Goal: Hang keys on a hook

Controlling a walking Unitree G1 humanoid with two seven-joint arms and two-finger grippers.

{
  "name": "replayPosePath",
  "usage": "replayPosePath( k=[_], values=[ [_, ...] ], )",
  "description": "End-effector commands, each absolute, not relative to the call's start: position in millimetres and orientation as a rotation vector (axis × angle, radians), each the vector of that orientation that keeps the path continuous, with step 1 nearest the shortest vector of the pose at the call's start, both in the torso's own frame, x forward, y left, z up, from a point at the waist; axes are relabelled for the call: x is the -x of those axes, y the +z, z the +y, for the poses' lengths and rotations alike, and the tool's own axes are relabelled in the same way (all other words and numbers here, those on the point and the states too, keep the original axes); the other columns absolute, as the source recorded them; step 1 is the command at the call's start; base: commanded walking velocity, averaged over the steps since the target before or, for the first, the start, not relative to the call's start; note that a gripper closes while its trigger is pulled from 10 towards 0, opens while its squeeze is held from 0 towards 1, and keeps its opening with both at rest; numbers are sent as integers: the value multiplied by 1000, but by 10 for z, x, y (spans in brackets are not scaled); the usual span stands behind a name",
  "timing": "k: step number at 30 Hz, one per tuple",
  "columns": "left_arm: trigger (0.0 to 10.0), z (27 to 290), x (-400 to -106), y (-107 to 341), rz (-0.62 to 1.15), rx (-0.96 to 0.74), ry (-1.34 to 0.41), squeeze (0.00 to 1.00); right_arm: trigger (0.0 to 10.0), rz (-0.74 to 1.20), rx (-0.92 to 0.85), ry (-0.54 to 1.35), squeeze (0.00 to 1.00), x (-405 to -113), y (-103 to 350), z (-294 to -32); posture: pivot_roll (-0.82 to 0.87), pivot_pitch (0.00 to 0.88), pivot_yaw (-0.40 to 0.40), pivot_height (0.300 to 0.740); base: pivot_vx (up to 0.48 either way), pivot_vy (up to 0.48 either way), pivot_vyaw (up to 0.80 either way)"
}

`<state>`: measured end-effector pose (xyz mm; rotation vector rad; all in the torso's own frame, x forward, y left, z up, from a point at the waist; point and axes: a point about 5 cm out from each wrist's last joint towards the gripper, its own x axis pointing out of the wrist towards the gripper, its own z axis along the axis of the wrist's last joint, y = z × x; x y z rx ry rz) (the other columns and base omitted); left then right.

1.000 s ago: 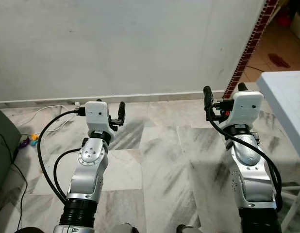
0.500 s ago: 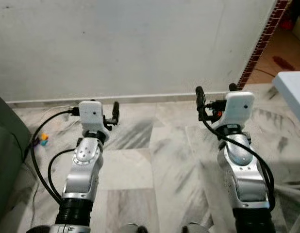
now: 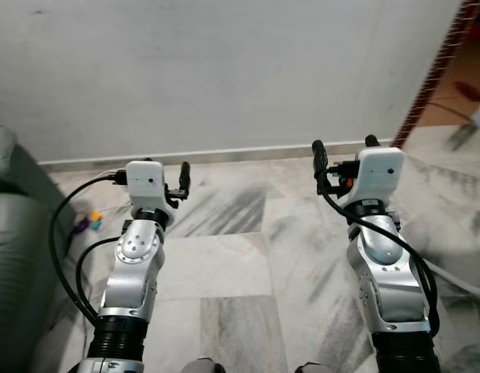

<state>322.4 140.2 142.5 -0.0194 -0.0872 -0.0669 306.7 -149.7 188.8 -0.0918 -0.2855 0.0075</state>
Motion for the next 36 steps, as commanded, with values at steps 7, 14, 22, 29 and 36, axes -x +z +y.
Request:
replayPosePath(
  k=[7,14,22,29,36],
  values=[
    [10000,1327,-3214,1435,-97,1,-129,0,10000,-286,85,-15,0,-3069,1921,-1547,-61,140,94,740,0,0,-781],
    [10000,1318,-3213,1424,-88,32,-139,0,10000,-285,85,-14,0,-3077,1923,-1545,-60,140,93,740,0,0,-800],
    [10000,1313,-3215,1427,-87,34,-150,0,10000,-284,82,-15,0,-3083,1922,-1542,-59,139,94,740,0,0,-800],
    [10000,1291,-3218,1425,-85,39,-164,0,10000,-281,79,-18,0,-3091,1918,-1550,-62,135,95,740,0,0,-800],
    [10000,1283,-3216,1413,-78,41,-172,0,10000,-279,75,-21,0,-3091,1914,-1553,-62,133,95,740,0,0,-798]
  ],
)
